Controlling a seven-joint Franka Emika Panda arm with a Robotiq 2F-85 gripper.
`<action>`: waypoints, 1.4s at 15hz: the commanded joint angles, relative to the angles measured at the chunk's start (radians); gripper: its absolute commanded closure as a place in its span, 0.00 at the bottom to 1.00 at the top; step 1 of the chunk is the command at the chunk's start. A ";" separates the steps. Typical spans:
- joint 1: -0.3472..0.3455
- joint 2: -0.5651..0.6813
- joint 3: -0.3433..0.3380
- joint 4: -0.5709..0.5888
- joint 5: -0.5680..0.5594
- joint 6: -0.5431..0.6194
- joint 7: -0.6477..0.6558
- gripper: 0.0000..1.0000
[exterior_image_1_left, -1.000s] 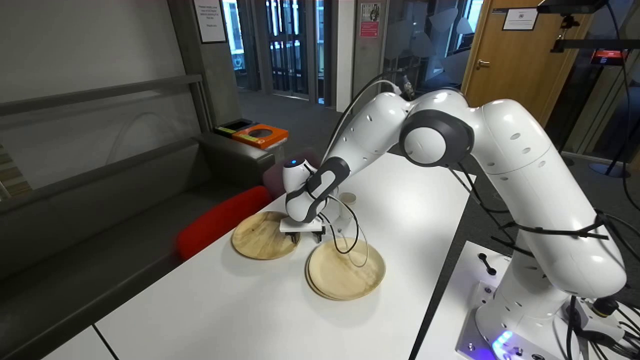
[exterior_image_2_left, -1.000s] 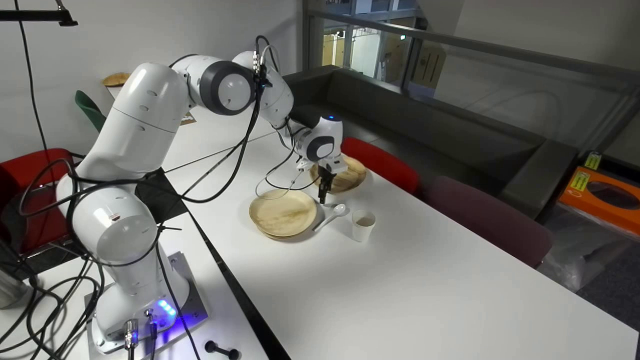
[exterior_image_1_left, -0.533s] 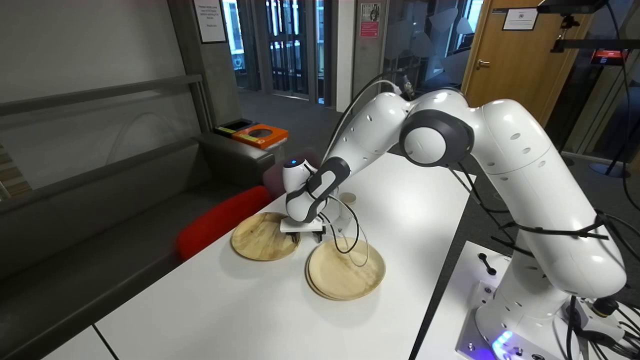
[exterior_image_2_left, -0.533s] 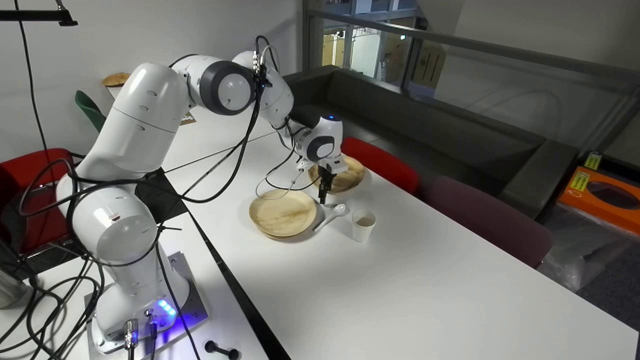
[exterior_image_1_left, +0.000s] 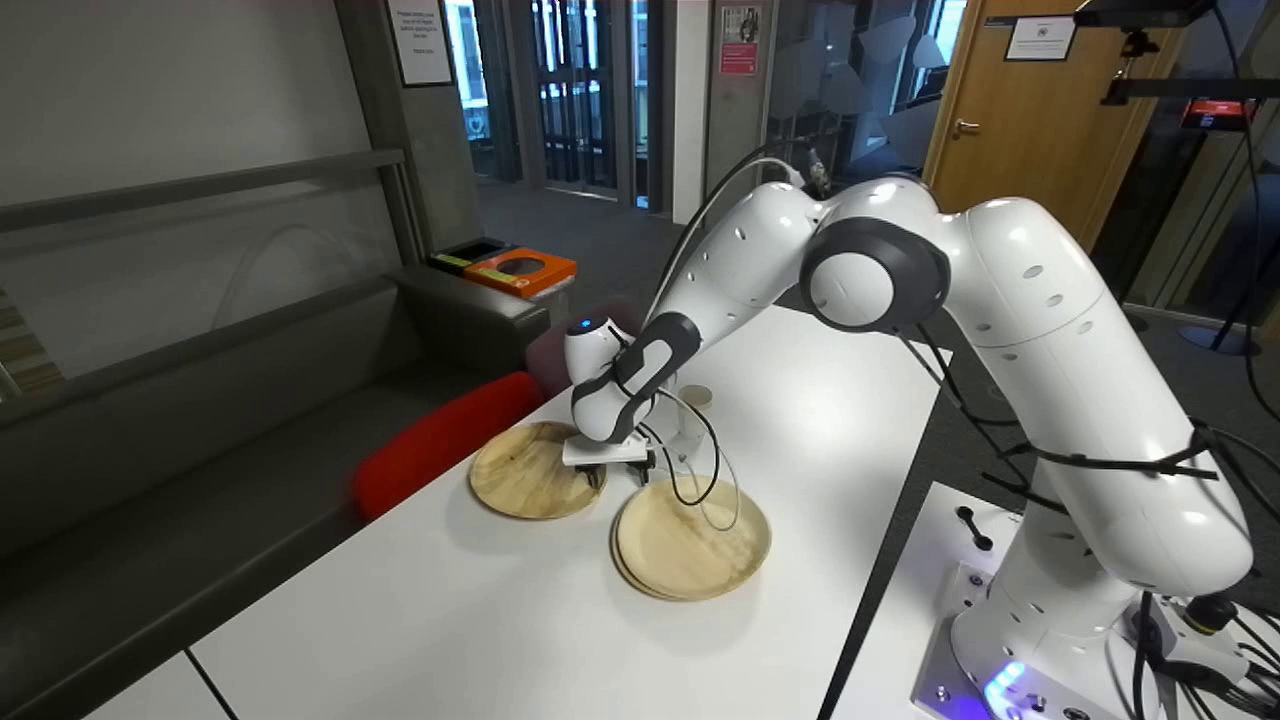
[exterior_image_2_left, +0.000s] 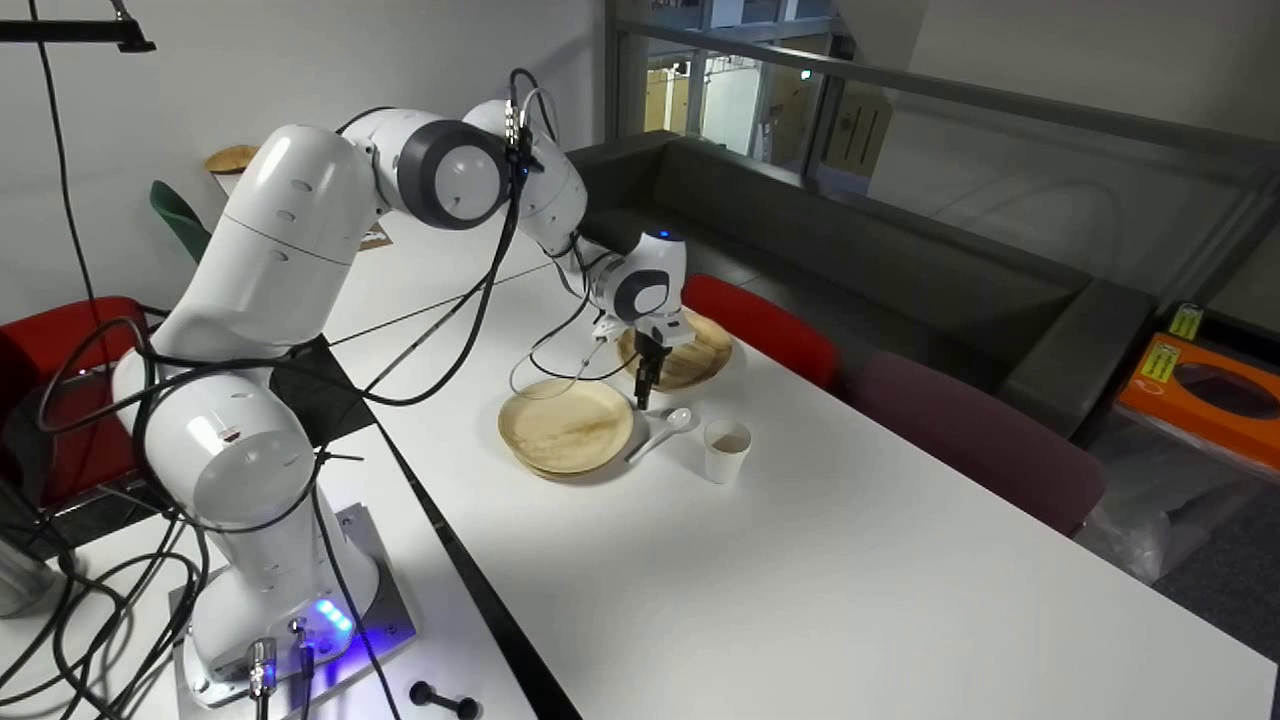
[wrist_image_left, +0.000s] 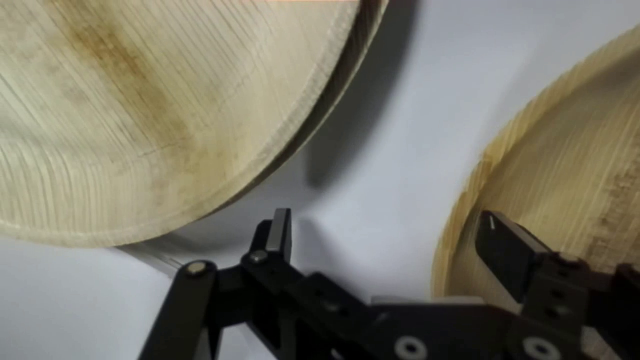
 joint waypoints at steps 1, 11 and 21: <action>0.001 -0.041 -0.001 -0.034 -0.029 -0.039 0.004 0.00; -0.013 -0.116 0.039 -0.105 -0.006 0.091 -0.047 0.00; -0.027 -0.426 0.047 -0.506 0.038 0.203 -0.012 0.00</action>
